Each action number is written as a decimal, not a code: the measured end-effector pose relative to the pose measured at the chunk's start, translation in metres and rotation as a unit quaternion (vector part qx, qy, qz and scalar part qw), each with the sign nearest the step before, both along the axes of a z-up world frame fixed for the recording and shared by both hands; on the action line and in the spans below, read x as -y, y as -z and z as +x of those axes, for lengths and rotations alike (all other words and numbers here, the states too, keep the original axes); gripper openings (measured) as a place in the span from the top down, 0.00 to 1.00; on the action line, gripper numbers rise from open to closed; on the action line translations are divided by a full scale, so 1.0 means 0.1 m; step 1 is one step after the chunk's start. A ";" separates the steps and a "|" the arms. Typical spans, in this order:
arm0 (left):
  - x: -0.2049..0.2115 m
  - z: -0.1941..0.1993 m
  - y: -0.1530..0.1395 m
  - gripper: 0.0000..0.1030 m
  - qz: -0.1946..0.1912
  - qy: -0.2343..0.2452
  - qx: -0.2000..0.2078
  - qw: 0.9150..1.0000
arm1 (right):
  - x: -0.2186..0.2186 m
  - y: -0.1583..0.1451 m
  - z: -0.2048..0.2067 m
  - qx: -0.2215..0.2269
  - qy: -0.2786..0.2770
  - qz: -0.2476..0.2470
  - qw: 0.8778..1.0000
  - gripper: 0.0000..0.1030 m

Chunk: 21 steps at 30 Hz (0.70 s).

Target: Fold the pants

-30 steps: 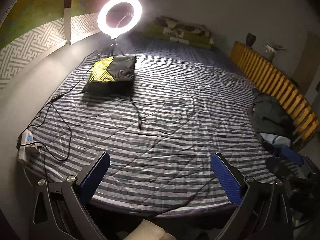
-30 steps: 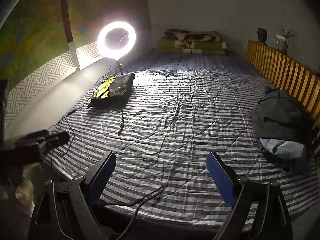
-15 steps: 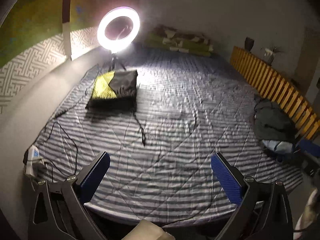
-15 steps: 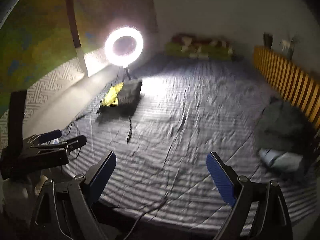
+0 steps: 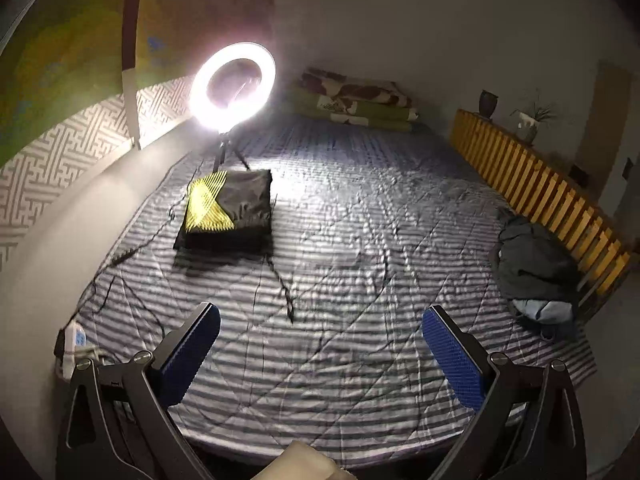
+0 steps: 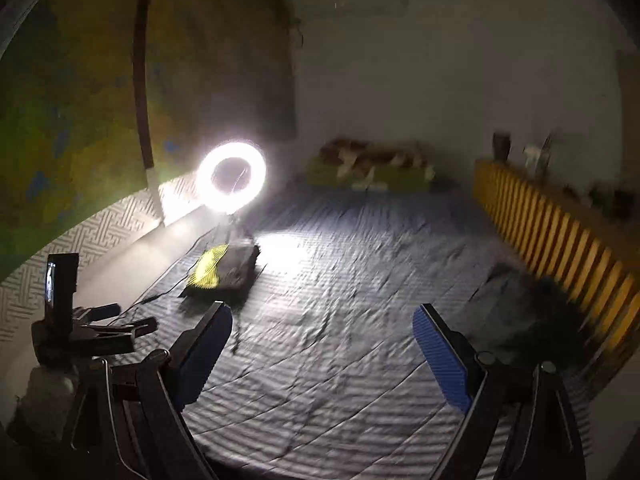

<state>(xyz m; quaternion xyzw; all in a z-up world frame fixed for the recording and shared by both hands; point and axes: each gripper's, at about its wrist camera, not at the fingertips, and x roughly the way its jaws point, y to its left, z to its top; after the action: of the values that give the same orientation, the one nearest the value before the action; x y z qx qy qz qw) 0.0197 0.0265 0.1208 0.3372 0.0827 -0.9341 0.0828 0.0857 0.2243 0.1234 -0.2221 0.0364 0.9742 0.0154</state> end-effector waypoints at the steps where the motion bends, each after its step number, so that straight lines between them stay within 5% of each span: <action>1: -0.01 -0.01 -0.07 0.01 0.001 0.003 -0.005 1.000 | -0.05 -0.08 0.04 -0.013 0.015 0.013 1.000 0.13; 9: -0.15 0.01 -0.42 0.01 -0.016 0.040 -0.034 0.999 | -0.22 -0.14 -0.04 -0.031 0.038 0.029 0.998 0.13; 13: -0.20 -0.16 -0.03 0.01 -0.012 0.017 0.001 1.000 | -0.14 0.42 -0.40 0.031 0.045 0.047 0.997 0.13; 17: -0.17 -0.39 0.57 0.01 0.014 -0.009 0.062 0.998 | -0.03 1.36 -0.80 0.149 0.026 0.023 0.988 0.13; 21: -0.18 -0.45 0.86 0.01 0.001 -0.014 0.088 0.996 | 0.09 1.80 -0.93 0.190 0.034 0.009 0.981 0.13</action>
<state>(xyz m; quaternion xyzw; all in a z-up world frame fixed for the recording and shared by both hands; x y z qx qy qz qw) -0.0249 0.0444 0.0348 0.4170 0.0807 -0.8994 0.1030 -0.0077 0.2155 -0.0571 -0.4013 0.0315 0.9136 0.0574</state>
